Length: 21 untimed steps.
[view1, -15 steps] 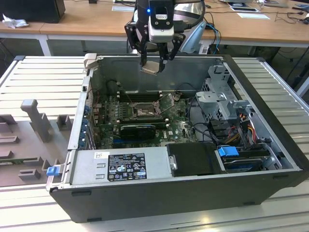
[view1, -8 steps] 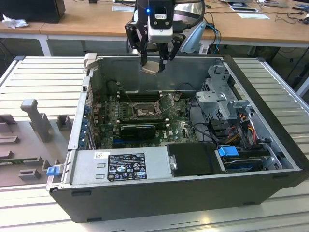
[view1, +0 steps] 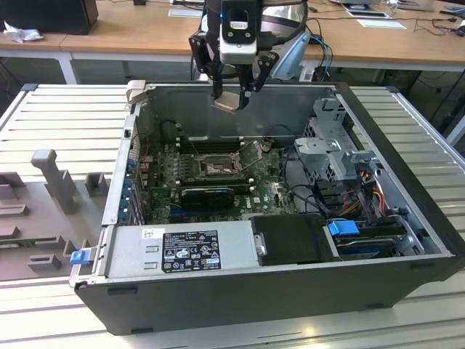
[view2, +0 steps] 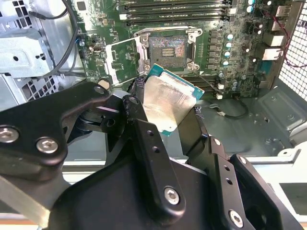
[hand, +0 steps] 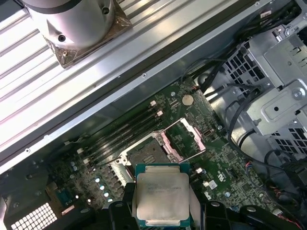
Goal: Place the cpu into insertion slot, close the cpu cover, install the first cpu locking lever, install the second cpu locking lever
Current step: 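Place the cpu into insertion slot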
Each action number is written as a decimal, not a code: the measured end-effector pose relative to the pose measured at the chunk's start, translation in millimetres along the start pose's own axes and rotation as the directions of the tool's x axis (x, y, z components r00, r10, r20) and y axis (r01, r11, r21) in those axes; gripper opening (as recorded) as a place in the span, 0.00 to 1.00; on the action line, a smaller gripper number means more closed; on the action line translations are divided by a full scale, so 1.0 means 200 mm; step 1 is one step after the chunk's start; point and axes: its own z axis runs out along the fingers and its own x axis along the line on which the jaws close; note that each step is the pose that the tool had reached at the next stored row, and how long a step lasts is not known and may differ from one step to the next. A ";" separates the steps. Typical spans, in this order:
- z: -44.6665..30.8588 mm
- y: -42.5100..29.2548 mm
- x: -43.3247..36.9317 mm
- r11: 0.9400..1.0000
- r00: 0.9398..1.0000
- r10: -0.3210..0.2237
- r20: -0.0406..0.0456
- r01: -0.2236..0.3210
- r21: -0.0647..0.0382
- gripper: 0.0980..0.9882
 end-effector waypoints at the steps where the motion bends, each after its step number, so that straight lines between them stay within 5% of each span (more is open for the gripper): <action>1: 0.000 0.000 0.000 1.000 1.000 0.004 0.000 -0.004 0.000 0.48; 21: 0.005 0.000 0.000 0.992 0.991 0.130 0.012 -0.130 -0.003 0.48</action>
